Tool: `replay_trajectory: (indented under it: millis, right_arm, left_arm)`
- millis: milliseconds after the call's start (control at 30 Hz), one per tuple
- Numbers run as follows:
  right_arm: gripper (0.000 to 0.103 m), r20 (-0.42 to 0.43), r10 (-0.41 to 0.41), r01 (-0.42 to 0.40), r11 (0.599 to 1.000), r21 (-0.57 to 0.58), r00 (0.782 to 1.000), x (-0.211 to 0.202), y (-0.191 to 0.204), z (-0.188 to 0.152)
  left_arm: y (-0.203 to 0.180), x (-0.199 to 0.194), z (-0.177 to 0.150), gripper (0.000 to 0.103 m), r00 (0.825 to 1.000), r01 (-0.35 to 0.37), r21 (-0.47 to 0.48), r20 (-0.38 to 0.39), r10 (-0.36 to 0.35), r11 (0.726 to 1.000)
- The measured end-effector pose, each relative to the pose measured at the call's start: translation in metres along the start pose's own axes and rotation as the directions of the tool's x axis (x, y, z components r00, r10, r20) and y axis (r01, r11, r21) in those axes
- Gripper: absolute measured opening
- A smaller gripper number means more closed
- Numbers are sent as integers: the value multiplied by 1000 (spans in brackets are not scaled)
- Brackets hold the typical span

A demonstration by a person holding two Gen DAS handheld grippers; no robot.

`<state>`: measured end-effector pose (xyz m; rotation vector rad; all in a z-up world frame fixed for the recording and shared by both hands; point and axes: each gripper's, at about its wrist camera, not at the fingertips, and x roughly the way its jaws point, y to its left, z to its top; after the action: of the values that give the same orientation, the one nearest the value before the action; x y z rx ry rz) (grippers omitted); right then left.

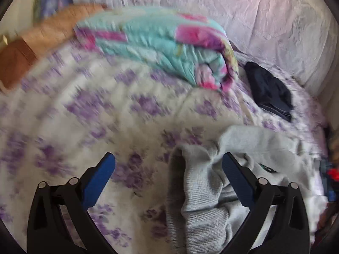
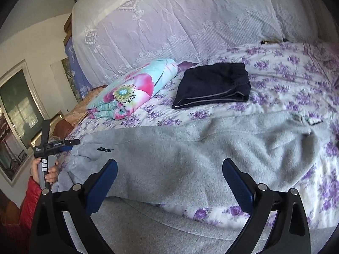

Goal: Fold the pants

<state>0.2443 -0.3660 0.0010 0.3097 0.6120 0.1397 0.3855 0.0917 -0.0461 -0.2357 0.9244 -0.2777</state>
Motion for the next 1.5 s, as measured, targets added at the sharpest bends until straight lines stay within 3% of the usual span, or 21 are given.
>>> replay_trajectory:
  millis: [100,200,267,333,367,433,467,533,667,800,933,1033,1100,1200,1267,1400,1500]
  right_arm:
    - [100,-32,22,-22,1000,3,999,9,-1,1]
    - [100,31,106,-106,994,-29,994,3,5,13]
    - [100,77,158,-153,986,-70,984,-1,11,26]
    - [100,20,174,-168,970,-174,985,7,17,42]
    - [100,-45,129,-136,956,-259,991,18,22,49]
    - [100,-132,-69,5,901,-434,989,42,31,58]
    - [100,-132,-100,26,881,-472,986,47,31,61]
    - [100,-154,-114,18,853,-521,981,61,28,69]
    - [99,-259,-94,-68,830,-553,961,97,22,84]
    - [88,-366,-93,-162,777,-609,926,139,27,85]
    - [74,-489,-99,-260,746,-613,867,182,19,79]
    - [64,-568,-57,-334,759,-559,821,199,7,74]
    - [52,-587,-11,-369,768,-523,809,200,3,72]
    - [31,-549,-9,-345,768,-539,836,188,8,67]
    - [9,-487,-47,-282,765,-579,872,175,17,62]
    - [8,-403,-59,-213,774,-596,913,143,28,63]
    - [8,-377,-59,-186,793,-580,924,115,37,72]
  left_arm:
    - [5,9,-2,98,997,59,-28,-51,-60,998]
    - [6,22,-6,98,986,133,-55,-97,-137,990]
    - [4,26,-7,96,986,127,-54,-99,-132,990]
    - [2,26,-8,77,987,133,-50,-85,-137,990]
    - [1,25,-8,71,985,148,-53,-81,-152,988]
    - [-2,25,-10,46,979,182,-59,-80,-186,982]
    - [-5,26,-10,46,981,175,-50,-81,-178,983]
    - [-10,25,-11,44,986,145,-24,-75,-147,989]
    - [-8,21,-9,39,985,161,-31,-63,-163,986]
    - [-9,24,-10,41,988,141,-28,-67,-142,990]
    - [-8,27,-9,41,986,147,-31,-72,-149,989]
    - [-9,28,-10,39,988,141,-14,-67,-141,990]
    - [-11,28,-8,37,988,142,-2,-58,-142,990]
    - [-11,25,-8,34,987,156,-2,-46,-156,988]
    - [-11,23,-8,31,986,162,-5,-39,-162,987]
    - [-12,14,-7,25,984,181,0,-9,-181,984]
    - [-13,8,-7,24,980,197,-8,8,-197,980]
